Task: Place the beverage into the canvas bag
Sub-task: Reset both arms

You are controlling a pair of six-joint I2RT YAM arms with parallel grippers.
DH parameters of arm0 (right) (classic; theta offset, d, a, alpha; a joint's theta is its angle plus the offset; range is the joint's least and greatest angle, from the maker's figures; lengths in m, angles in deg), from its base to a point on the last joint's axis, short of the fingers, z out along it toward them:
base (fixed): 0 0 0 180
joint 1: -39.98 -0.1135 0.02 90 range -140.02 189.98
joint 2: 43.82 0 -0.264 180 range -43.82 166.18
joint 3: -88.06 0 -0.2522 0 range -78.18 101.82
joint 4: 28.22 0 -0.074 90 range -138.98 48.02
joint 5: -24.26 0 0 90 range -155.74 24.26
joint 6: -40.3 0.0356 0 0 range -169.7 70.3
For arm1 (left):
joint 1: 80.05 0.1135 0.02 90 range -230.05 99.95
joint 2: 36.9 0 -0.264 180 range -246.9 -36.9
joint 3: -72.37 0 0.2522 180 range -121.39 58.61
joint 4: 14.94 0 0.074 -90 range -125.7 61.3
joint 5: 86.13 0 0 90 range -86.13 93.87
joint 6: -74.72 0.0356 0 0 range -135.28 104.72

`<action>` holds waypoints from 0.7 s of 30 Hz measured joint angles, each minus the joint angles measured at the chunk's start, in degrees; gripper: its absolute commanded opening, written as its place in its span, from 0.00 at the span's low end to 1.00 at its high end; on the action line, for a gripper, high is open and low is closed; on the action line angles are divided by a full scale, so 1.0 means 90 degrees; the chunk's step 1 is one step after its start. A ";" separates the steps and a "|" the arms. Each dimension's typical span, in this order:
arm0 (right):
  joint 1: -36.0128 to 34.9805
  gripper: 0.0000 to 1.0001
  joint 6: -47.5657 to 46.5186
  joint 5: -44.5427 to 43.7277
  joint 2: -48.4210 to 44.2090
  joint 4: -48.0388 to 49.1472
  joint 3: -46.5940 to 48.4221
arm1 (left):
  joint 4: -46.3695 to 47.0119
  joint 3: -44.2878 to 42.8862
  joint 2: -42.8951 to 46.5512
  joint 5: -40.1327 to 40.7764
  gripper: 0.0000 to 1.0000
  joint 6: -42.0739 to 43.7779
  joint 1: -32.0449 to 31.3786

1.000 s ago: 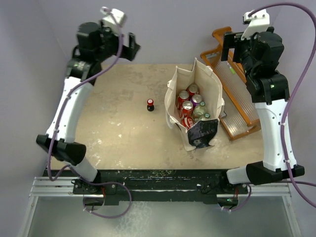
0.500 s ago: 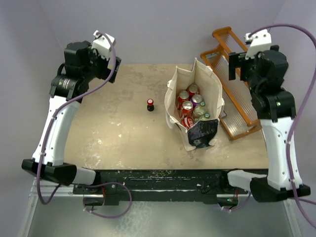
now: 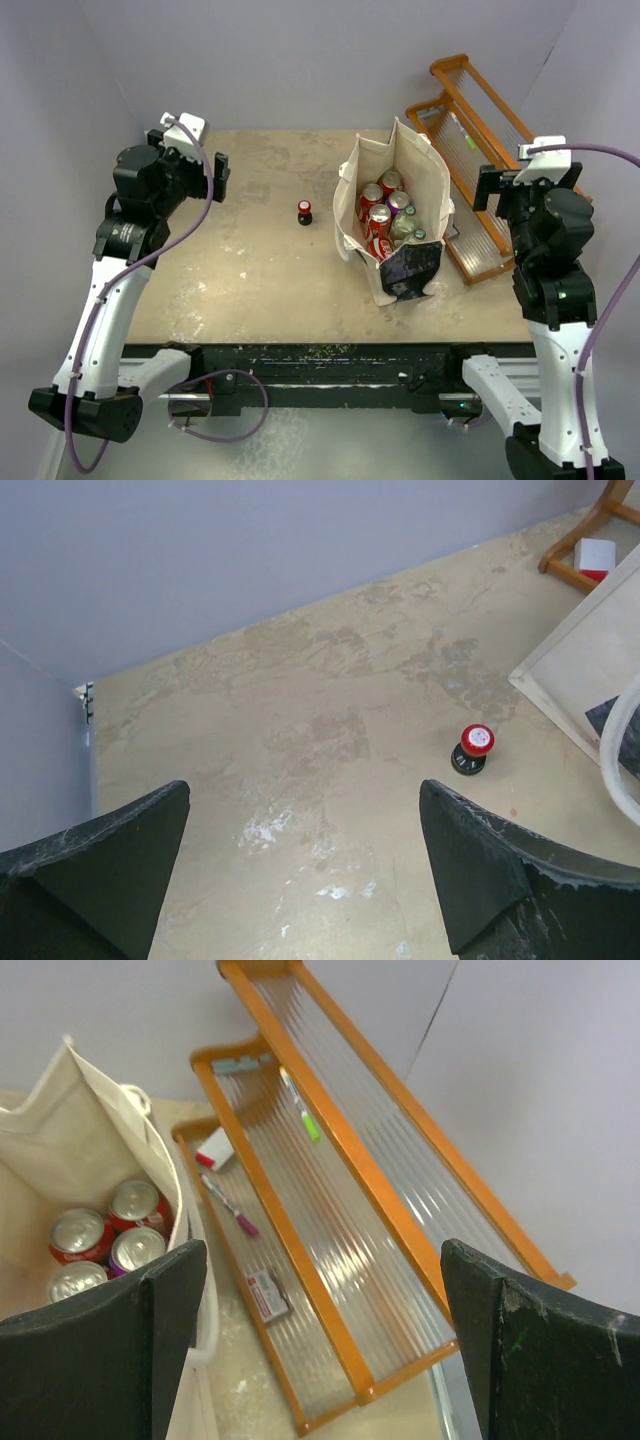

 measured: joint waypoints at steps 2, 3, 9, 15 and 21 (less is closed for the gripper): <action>0.0233 1.00 0.0000 0.0114 -0.0085 -0.0002 -0.0189 | 0.0036 0.0153 0.0124 -0.0117 0.99 0.0000 0.0143; 0.0355 1.00 0.0000 0.0160 -0.0085 -0.0017 -0.0238 | 0.0056 0.0189 0.0177 -0.0189 0.99 0.0002 0.0240; 0.0896 1.00 0.0000 0.0619 -0.0114 -0.0197 0.0034 | 0.0029 0.0083 0.0444 -0.0408 0.99 0.0022 0.0568; 0.1098 1.00 0.0007 0.0811 -0.0250 -0.0289 0.0435 | -0.0007 -0.0056 0.0678 -0.0612 0.99 0.0053 0.0653; 0.1156 1.00 0.0007 0.0787 -0.0376 -0.0333 0.0435 | -0.0126 -0.0061 0.0624 -0.0811 0.99 0.0051 0.0658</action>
